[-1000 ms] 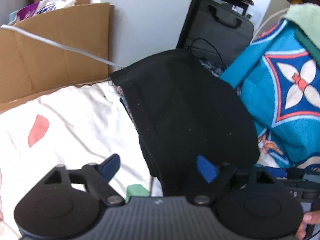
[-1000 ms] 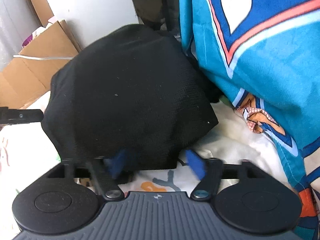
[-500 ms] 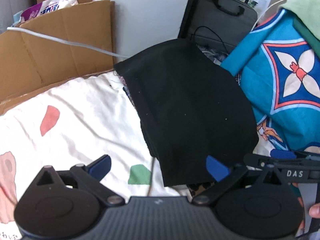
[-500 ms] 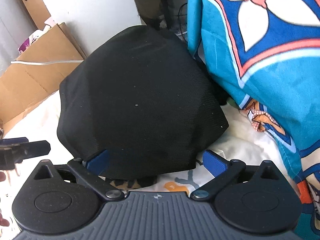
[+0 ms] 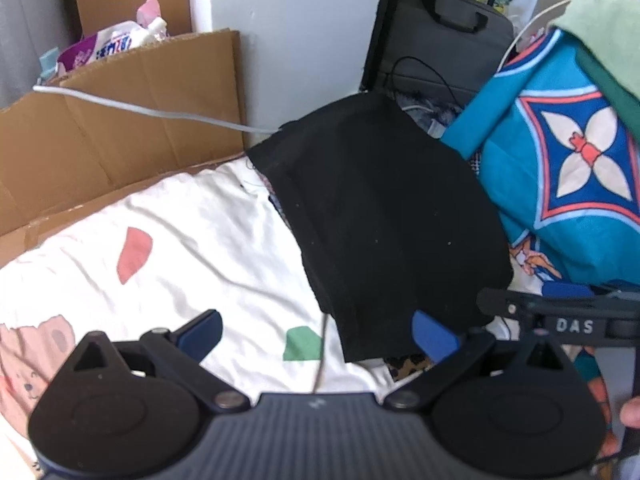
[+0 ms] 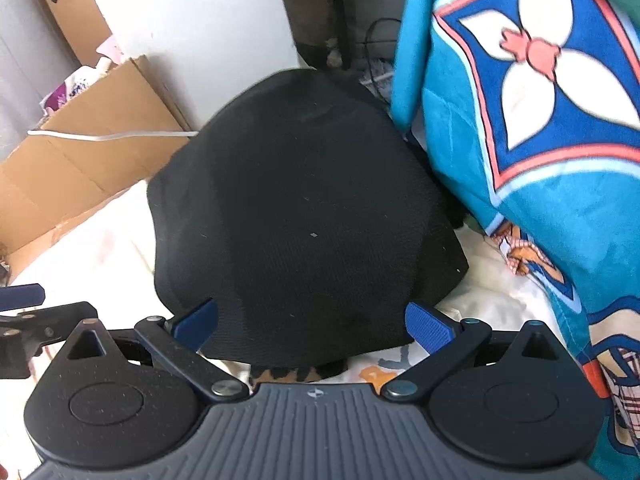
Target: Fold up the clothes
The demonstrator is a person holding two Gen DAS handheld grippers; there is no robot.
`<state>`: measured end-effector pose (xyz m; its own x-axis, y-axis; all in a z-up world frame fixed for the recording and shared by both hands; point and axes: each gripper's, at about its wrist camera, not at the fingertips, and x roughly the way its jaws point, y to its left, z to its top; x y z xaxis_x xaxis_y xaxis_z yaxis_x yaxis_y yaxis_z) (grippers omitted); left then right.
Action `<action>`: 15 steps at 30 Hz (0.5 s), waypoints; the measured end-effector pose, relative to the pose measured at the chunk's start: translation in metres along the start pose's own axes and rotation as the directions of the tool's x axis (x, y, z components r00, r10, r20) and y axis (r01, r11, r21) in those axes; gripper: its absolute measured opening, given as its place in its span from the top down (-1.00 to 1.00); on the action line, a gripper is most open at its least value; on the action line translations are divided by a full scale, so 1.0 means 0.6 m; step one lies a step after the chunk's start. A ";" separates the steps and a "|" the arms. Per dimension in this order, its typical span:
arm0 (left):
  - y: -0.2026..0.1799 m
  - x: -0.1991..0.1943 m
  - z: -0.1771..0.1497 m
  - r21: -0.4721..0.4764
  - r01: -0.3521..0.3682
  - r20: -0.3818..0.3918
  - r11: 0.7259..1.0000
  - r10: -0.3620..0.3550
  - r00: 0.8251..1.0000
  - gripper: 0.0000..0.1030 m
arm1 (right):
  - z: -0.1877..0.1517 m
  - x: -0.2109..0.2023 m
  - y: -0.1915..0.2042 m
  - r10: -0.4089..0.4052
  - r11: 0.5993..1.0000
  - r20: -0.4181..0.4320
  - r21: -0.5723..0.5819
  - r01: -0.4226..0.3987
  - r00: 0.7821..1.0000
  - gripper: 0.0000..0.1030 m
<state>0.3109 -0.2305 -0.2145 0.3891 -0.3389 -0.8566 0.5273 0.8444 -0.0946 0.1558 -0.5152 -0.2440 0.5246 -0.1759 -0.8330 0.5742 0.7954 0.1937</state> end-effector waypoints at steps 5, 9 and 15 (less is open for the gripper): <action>0.022 -0.041 -0.005 0.014 -0.020 0.008 1.000 0.020 1.000 -0.99 | 0.014 -0.025 0.035 0.019 1.000 -0.022 -0.016 -0.020 1.000 -0.99; 0.047 -0.075 -0.003 -0.028 -0.057 0.007 0.998 0.057 0.998 -0.99 | 0.037 -0.064 0.055 0.010 0.999 0.001 -0.042 -0.010 1.000 -0.99; 0.056 -0.139 -0.002 -0.035 -0.095 -0.045 0.995 0.094 0.995 -0.99 | 0.075 -0.130 0.080 0.005 0.998 0.025 -0.056 -0.003 1.000 -0.99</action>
<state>0.2952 -0.1736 -0.1468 0.4020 -0.2391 -0.8839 0.4612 0.8868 -0.0301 0.1705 -0.4893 -0.1463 0.5430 -0.1867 -0.8187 0.5364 0.8272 0.1671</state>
